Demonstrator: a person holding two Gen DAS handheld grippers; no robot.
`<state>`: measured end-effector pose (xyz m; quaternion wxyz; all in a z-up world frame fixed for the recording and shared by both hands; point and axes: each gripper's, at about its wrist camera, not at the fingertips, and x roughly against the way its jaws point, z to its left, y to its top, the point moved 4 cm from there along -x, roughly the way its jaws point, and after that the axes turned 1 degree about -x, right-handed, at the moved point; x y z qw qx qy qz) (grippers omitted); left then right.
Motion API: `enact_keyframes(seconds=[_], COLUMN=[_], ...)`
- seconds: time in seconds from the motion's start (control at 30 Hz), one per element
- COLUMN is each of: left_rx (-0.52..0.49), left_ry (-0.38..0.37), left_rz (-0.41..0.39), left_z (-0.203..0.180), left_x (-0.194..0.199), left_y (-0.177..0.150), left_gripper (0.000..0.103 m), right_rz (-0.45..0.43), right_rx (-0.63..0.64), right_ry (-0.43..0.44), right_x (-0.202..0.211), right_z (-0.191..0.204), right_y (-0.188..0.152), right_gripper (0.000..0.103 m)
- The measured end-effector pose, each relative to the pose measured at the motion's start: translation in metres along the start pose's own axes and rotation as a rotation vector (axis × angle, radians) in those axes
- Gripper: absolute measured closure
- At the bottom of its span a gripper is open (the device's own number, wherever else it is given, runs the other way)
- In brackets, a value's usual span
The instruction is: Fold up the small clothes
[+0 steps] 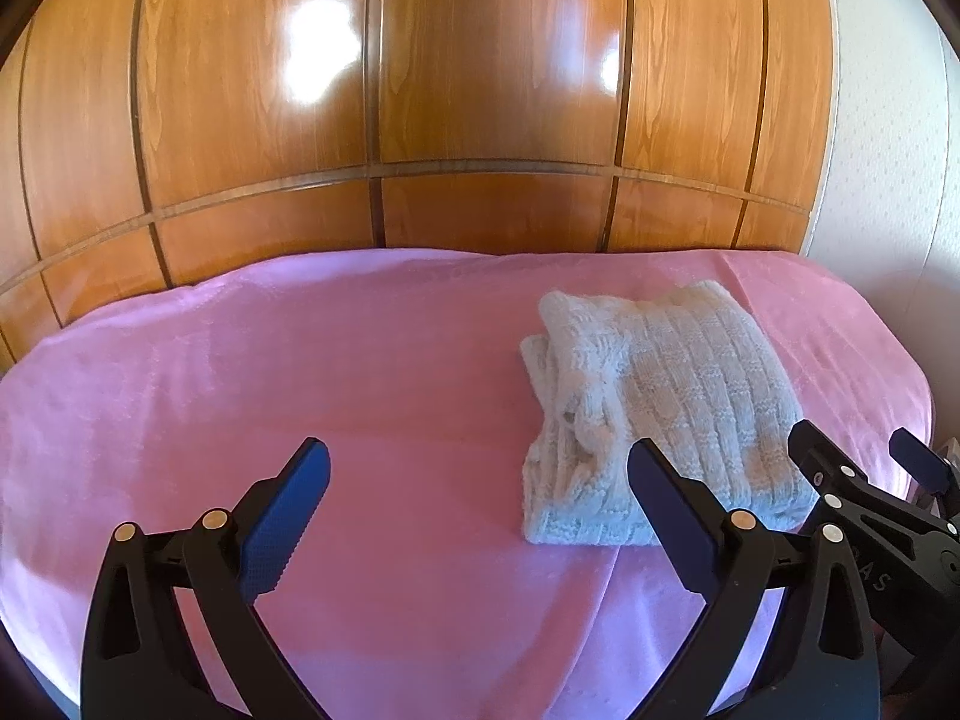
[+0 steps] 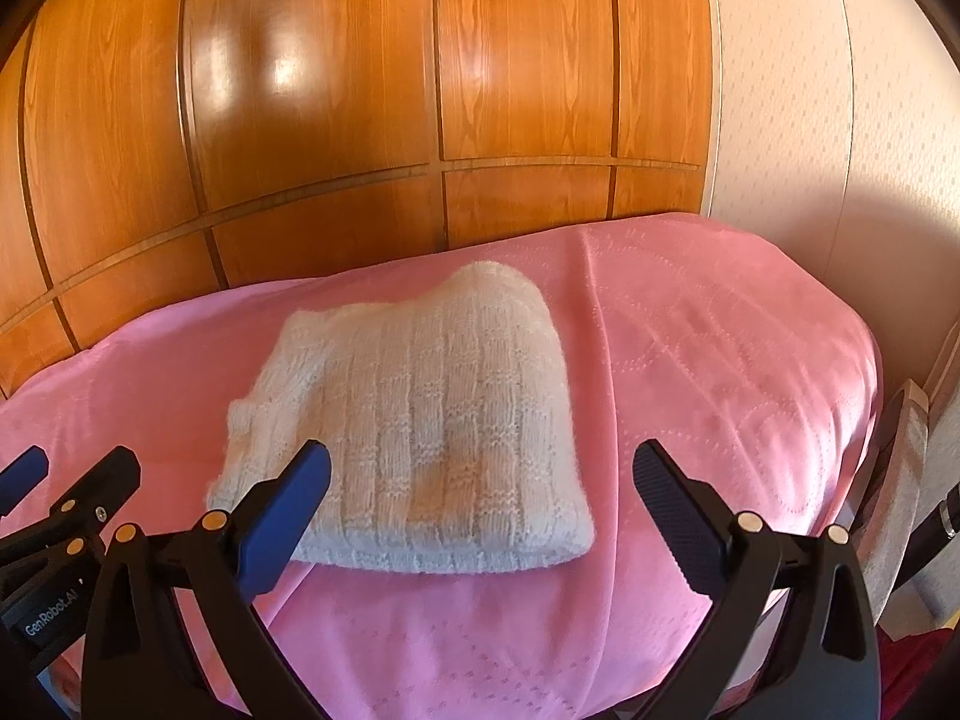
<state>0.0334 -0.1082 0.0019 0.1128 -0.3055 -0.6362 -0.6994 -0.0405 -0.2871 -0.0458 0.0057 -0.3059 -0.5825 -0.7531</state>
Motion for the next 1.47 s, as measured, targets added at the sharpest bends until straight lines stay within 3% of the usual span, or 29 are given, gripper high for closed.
enact_keyframes(seconds=[0.9, 1.0, 1.2, 1.37, 1.47], left_rx=[0.003, -0.037, -0.039, -0.019, -0.010], left_ry=[-0.032, -0.013, -0.001, 0.024, 0.052], left_rz=[-0.036, -0.062, -0.034, 0.019, 0.045], left_z=[0.000, -0.006, -0.006, 0.004, 0.018], left_x=[0.015, 0.016, 0.005, -0.011, -0.022], left_y=[0.009, 0.009, 0.007, 0.002, -0.006], left_gripper=[0.005, 0.005, 0.005, 0.005, 0.005], right_rz=[0.015, 0.026, 0.030, 0.025, 0.032], right_rx=[-0.014, -0.010, -0.007, -0.051, -0.115], right_ry=[0.022, 0.024, 0.034, 0.036, -0.027], right_x=[-0.004, -0.008, -0.012, -0.023, -0.053], right_z=[-0.001, -0.002, -0.005, -0.035, -0.077], right_y=[-0.003, -0.004, -0.004, 0.012, 0.032], right_gripper=[0.002, 0.002, 0.002, 0.002, 0.002])
